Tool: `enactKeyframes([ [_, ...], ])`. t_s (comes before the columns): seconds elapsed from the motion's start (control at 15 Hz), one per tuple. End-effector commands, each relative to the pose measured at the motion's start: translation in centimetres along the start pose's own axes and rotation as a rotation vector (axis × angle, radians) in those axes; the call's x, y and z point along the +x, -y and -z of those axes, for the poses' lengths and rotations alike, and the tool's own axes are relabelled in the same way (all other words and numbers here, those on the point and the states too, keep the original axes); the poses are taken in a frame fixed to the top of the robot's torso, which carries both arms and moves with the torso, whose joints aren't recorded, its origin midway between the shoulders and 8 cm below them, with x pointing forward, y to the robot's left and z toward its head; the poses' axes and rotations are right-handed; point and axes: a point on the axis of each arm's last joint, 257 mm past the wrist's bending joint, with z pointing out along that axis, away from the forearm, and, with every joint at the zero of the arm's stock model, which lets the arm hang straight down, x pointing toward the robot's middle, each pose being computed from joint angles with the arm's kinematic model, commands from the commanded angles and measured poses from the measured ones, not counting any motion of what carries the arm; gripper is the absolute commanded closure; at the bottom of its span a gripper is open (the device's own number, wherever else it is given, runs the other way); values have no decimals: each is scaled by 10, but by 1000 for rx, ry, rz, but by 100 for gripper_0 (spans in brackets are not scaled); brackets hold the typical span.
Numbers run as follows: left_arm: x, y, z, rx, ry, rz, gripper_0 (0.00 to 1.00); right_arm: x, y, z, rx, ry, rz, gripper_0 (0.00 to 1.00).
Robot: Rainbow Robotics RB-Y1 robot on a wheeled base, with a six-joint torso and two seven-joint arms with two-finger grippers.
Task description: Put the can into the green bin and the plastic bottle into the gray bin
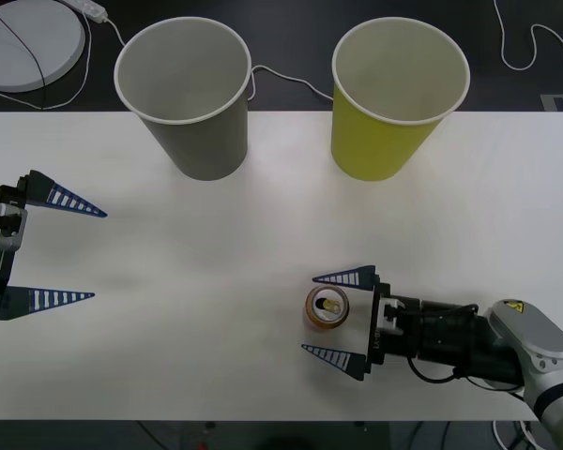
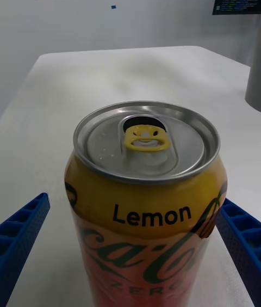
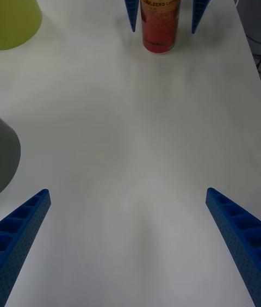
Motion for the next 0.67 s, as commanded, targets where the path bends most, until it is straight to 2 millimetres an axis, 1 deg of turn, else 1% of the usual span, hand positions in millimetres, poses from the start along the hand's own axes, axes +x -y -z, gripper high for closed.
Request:
enactKeyframes([
  [0.07,0,0,0,0,0,0,0,-1,0,-1,-3,1,6,100],
  [0.47,0,0,0,0,0,0,0,-2,0,-3,-10,4,-8,100],
  [0.67,0,0,0,0,0,0,0,-10,9,0,-14,4,-6,100],
])
